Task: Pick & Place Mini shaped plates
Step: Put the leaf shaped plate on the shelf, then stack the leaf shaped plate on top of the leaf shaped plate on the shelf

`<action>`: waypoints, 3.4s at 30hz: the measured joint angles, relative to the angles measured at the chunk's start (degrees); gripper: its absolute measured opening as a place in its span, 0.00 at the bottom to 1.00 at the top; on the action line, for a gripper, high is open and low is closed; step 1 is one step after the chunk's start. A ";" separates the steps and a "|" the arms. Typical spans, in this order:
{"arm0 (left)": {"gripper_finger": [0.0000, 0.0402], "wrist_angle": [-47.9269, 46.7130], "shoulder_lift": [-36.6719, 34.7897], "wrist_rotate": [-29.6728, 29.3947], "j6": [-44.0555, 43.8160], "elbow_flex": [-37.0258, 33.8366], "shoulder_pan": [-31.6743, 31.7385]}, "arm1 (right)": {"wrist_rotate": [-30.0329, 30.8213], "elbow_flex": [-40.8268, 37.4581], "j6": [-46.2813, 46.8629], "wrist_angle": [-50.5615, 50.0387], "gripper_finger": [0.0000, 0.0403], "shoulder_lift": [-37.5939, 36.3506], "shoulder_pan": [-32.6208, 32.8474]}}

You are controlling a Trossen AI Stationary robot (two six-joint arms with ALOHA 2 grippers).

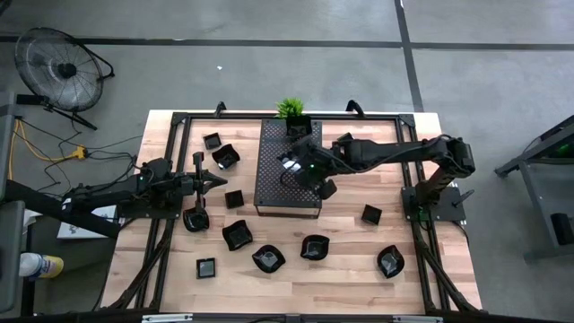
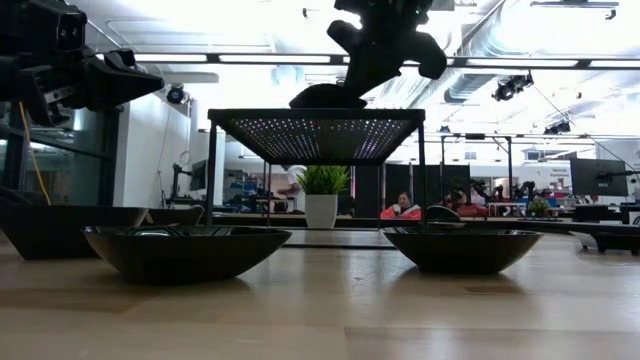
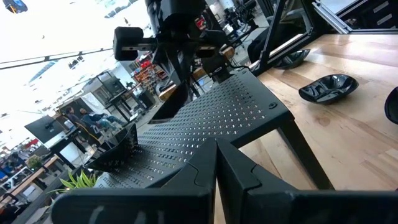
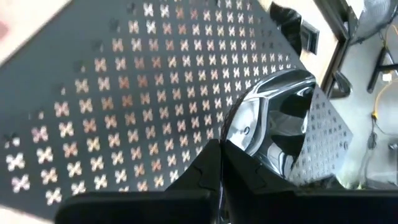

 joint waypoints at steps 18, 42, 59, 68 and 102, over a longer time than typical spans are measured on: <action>0.00 0.00 0.01 -0.02 -0.01 -0.01 0.00 | 2.90 -0.98 -2.73 0.85 0.00 1.39 -2.57; 0.00 0.00 -0.01 0.00 -0.01 0.00 0.00 | 3.30 -0.98 -5.03 4.48 0.00 2.82 -1.98; 0.00 0.00 0.00 -0.02 0.00 0.01 0.02 | 3.62 -0.96 -4.50 4.54 0.08 2.83 -2.18; 0.00 0.00 0.01 -0.01 -0.01 0.01 0.02 | 3.84 -0.96 -2.66 4.51 0.20 2.82 -2.16; 0.00 0.00 0.01 -0.02 0.00 0.02 0.00 | 31.03 -0.91 29.55 -17.36 0.36 -1.56 10.31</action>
